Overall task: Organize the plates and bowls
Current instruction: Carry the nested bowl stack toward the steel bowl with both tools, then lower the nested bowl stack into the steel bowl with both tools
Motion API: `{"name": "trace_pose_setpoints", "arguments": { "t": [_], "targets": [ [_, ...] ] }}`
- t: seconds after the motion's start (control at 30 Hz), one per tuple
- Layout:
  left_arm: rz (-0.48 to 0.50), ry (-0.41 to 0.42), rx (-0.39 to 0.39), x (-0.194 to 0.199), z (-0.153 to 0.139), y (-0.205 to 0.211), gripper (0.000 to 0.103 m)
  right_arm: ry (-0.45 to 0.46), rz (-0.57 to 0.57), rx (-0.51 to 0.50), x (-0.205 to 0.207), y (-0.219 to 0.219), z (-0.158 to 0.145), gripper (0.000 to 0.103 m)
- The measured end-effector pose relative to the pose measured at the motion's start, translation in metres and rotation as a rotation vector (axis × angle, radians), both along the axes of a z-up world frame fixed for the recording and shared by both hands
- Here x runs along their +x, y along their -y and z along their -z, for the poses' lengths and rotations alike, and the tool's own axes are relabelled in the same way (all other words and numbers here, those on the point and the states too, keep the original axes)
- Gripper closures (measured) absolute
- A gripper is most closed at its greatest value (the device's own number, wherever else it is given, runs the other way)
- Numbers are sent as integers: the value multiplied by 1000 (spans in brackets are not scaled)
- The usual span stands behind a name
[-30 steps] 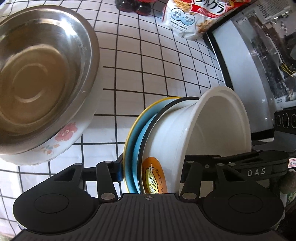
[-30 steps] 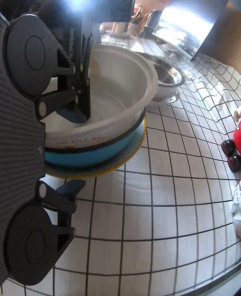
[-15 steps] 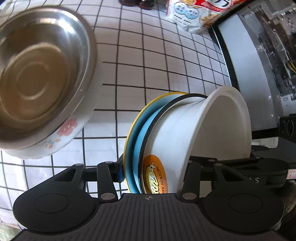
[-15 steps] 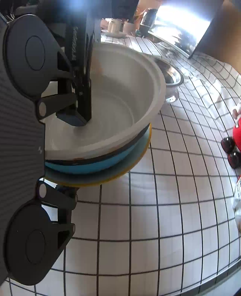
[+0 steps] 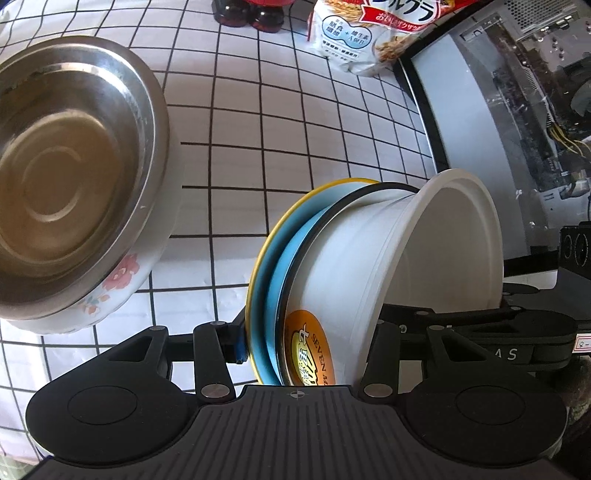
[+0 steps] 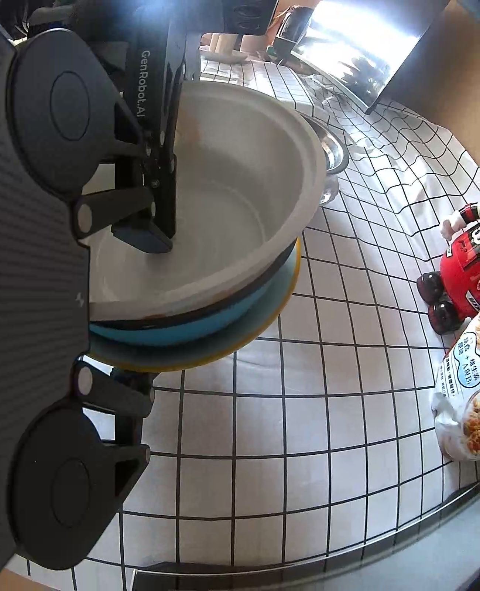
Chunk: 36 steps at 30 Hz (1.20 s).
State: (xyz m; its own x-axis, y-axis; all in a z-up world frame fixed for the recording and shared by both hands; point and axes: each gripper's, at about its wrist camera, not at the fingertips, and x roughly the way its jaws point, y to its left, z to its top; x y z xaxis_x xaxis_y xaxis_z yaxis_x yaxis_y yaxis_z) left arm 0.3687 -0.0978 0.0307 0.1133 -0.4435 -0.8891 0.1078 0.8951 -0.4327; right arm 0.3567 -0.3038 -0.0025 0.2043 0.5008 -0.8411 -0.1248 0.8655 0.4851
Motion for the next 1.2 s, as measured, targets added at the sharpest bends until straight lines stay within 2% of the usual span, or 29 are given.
{"name": "trace_pose_setpoints", "arguments": {
  "t": [0.23,0.43,0.63,0.83,0.97,1.0,1.2],
  "targets": [
    [16,27,-10,-2,-13,-3,53,22,3,-11,-5,-4,-13,43],
    [9,73,-32,-2,-36,-15,52,71,-16,-32,-6,-17,-42,43],
    [-26,131,-41,1,-73,-49,52,119,-78,-46,5,-55,-81,43],
    [-89,204,-2,5,-112,-99,52,156,-155,-20,26,-110,-112,43],
    [-141,222,26,10,-122,-132,52,154,-177,-3,45,-143,-116,44],
    [-153,222,31,10,-122,-139,52,128,-198,11,48,-150,-115,44],
    [-190,178,51,16,-106,-169,52,61,-201,34,66,-181,-93,44]
  ]
}}
